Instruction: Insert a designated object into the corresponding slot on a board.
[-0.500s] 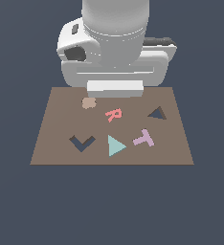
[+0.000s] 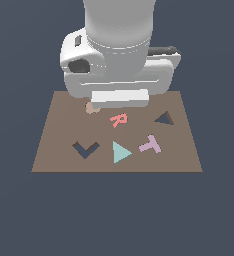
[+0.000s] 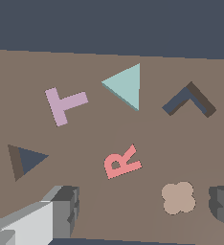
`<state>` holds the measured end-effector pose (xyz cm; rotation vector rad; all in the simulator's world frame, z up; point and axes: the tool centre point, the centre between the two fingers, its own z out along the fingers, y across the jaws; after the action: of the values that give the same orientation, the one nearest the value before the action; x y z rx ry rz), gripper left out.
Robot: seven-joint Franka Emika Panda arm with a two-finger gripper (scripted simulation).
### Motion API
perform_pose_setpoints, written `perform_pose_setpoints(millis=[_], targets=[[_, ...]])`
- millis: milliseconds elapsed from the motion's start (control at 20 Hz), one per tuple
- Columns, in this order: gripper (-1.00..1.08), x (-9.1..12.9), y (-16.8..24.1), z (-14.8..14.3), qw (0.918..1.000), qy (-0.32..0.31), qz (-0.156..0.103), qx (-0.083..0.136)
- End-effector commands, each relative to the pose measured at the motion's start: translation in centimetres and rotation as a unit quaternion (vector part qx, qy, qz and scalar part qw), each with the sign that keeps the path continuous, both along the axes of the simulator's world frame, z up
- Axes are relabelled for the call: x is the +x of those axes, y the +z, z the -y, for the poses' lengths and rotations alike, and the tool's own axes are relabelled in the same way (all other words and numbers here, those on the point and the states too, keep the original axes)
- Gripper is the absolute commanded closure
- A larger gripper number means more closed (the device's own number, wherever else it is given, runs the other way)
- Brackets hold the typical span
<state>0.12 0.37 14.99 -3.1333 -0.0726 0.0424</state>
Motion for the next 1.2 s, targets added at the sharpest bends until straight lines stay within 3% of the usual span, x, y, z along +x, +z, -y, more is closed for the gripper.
perform_pose_setpoints(millis=[0,400,800,1150], targets=[[-0.92,0.5,-0.7,0.1,0.9999,0.014,0.001,0.0],[-0.92,3.3,-4.1,0.6,0.9959,0.09,0.005,0.0],[-0.92,6.7,-7.9,0.5,0.9842,0.177,0.011,0.0],[-0.92,8.4,-9.6,0.2,0.9762,0.216,0.013,0.0]])
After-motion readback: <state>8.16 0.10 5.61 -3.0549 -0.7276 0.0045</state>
